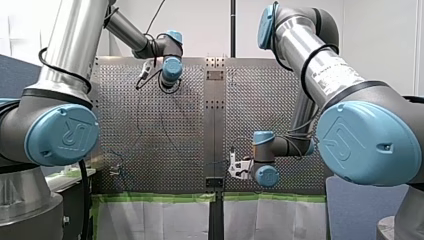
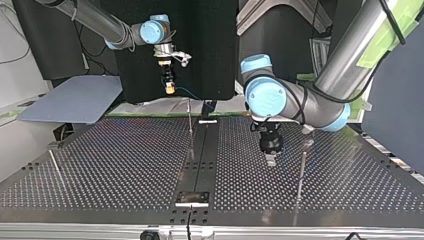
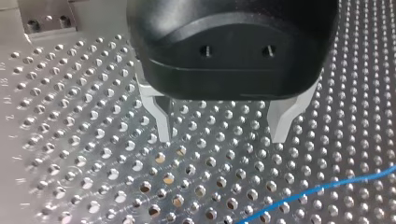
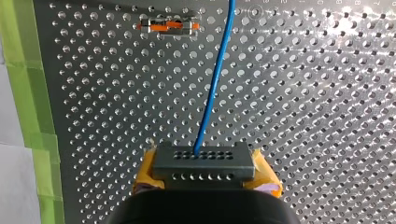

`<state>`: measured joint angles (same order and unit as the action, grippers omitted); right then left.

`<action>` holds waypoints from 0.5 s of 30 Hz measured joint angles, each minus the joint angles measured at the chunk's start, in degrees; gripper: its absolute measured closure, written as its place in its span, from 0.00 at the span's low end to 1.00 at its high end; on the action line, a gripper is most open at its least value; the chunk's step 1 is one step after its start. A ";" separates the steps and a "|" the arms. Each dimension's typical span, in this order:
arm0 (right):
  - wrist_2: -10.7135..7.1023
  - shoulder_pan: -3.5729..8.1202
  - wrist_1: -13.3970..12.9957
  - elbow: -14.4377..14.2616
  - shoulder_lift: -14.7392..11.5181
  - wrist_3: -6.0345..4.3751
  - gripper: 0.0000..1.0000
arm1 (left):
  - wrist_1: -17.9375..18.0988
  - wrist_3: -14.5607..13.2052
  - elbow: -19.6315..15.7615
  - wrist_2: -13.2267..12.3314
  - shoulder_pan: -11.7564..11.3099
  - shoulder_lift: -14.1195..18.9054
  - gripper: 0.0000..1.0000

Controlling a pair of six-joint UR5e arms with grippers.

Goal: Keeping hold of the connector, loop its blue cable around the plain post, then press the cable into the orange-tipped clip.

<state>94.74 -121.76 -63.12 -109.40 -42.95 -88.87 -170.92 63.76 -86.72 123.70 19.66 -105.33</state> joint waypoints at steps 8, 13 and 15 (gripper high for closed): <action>-0.02 0.00 0.05 0.01 0.00 0.00 1.00 | 1.25 -4.29 0.13 2.82 -0.47 -3.70 0.00; 0.00 -0.01 0.01 0.01 0.00 0.00 1.00 | 1.67 -7.30 0.13 4.03 -1.42 -4.63 0.00; 0.01 -0.01 0.01 0.01 0.01 0.00 1.00 | 1.86 -8.44 0.11 4.12 -1.78 -4.73 0.00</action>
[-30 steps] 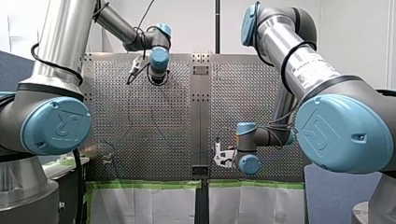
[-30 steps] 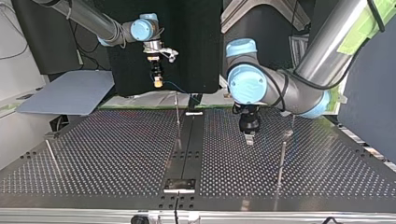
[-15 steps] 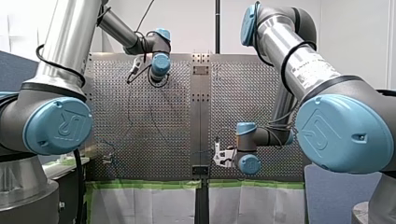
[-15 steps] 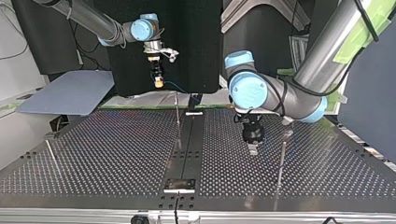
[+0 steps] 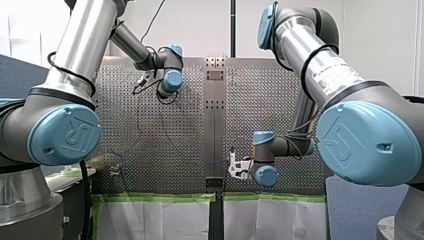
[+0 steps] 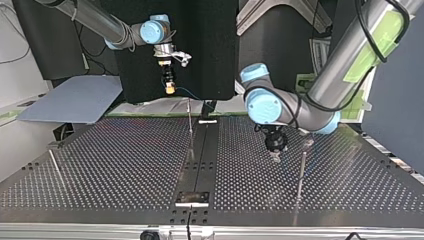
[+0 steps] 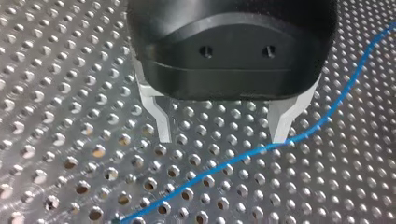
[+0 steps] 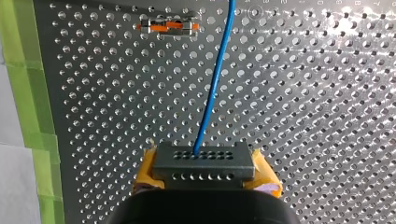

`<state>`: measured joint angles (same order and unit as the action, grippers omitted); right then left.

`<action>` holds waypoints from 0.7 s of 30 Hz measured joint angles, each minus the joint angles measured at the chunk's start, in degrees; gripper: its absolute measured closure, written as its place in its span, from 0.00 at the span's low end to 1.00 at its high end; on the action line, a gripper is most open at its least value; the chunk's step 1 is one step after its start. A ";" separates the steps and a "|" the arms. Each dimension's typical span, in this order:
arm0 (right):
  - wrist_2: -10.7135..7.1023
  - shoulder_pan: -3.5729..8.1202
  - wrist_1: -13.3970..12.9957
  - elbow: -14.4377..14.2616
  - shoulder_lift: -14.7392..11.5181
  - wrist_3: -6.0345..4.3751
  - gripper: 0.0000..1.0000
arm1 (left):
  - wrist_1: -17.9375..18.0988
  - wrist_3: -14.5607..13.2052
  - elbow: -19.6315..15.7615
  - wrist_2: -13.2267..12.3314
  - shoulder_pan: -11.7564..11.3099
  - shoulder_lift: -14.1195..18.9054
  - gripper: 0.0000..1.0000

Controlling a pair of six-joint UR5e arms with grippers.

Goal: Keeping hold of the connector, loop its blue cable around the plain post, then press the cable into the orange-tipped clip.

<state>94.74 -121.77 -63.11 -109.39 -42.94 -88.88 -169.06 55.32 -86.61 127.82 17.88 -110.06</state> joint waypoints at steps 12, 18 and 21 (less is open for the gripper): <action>0.01 -0.08 0.34 -0.01 0.00 0.08 1.00 | -0.49 -1.38 0.00 -0.29 -0.70 -2.25 0.00; 0.01 -0.11 0.34 0.00 0.00 0.09 1.00 | -0.12 -1.52 0.18 0.11 -1.22 -4.12 0.00; 0.01 -0.11 0.30 0.00 0.00 0.09 1.00 | 0.42 -1.70 0.21 0.94 -1.80 -4.40 0.00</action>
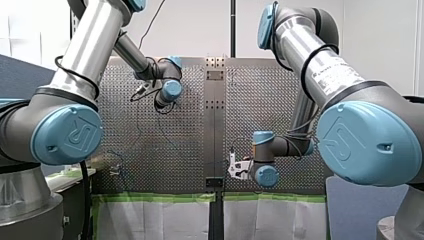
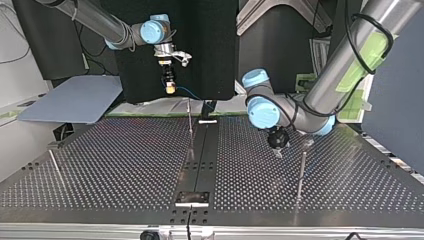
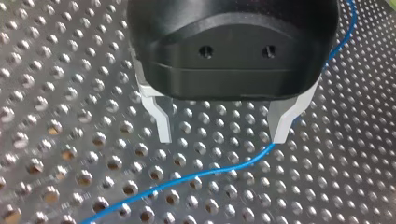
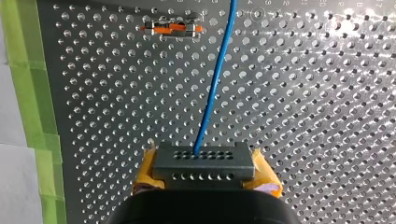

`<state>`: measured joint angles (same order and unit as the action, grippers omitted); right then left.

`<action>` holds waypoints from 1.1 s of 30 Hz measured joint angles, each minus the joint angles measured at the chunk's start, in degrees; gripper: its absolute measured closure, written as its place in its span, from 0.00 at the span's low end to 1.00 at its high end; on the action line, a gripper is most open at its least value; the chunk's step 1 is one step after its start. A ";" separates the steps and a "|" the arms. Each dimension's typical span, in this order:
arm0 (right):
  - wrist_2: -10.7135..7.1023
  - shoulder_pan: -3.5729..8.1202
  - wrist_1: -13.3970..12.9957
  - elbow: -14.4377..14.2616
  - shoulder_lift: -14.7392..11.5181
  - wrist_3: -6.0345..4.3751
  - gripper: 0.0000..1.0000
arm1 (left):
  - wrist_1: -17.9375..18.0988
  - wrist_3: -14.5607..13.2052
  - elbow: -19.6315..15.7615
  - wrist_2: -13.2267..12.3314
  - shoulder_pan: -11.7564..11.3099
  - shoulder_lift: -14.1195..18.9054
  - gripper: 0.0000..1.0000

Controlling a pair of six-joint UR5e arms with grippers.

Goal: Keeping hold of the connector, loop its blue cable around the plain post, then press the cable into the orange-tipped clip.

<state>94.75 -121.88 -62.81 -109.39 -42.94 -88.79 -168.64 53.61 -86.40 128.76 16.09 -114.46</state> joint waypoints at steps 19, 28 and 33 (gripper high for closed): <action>0.00 -0.01 0.13 0.00 0.00 0.00 1.00 | -0.48 3.41 -0.06 -1.36 -1.63 -0.09 0.00; -0.01 -0.05 0.20 -0.03 0.00 0.00 1.00 | -1.25 4.70 -0.06 -3.39 -1.27 -0.64 0.00; -0.01 0.00 0.22 -0.01 0.00 0.00 1.00 | -1.85 5.75 -0.20 -3.31 -0.89 -2.34 0.00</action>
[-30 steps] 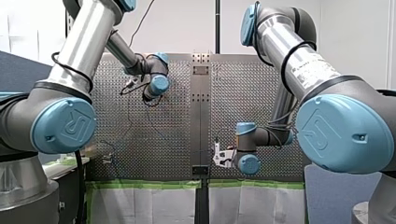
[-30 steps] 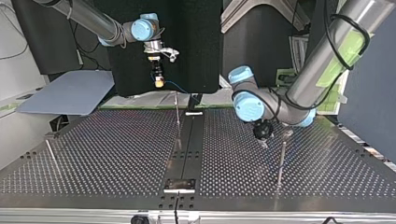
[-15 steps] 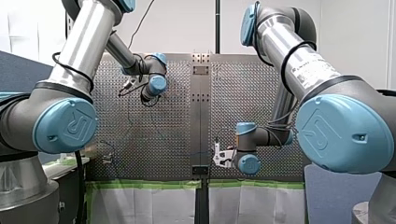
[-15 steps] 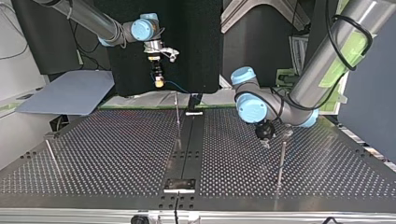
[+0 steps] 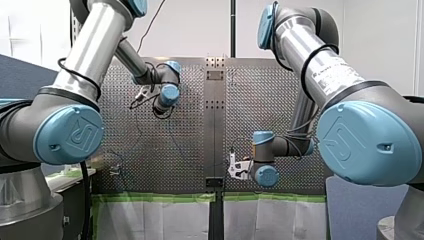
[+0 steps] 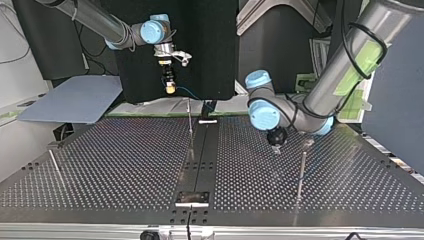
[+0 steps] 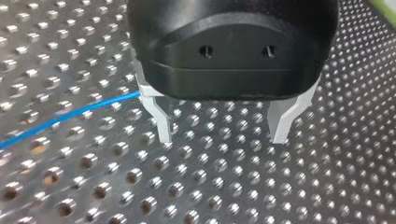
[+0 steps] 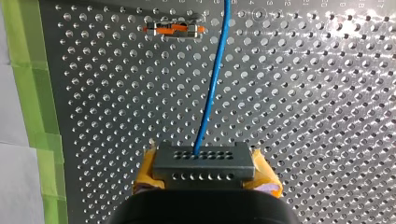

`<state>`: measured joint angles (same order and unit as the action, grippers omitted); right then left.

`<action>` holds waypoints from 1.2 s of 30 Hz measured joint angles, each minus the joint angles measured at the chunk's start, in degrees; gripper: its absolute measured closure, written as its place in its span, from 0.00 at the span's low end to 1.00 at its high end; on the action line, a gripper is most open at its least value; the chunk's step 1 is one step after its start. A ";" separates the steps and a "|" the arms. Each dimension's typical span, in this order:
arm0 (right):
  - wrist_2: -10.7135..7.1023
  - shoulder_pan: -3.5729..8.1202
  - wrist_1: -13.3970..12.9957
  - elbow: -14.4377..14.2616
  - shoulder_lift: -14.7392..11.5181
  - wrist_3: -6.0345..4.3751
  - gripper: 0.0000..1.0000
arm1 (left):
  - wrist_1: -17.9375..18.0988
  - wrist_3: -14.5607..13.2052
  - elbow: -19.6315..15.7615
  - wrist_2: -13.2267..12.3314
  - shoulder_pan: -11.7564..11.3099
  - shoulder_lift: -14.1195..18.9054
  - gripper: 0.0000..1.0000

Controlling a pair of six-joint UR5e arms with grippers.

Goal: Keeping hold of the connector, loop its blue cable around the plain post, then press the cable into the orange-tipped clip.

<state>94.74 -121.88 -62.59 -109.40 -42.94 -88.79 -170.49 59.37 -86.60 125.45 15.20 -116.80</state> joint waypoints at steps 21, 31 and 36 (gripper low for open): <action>-0.06 -0.01 0.00 0.01 -0.01 0.00 1.00 | 0.01 10.97 -0.17 -5.11 -1.96 4.59 0.00; -0.05 0.00 0.24 0.01 0.00 0.00 1.00 | -0.45 13.61 -0.21 -2.55 -2.11 5.48 0.00; -0.04 -0.01 0.40 0.00 0.00 0.05 1.00 | -0.56 11.28 -0.21 -0.36 -1.97 5.49 0.00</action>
<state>94.70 -121.89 -62.19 -109.40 -42.94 -88.73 -171.05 70.65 -86.81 125.09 13.23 -111.30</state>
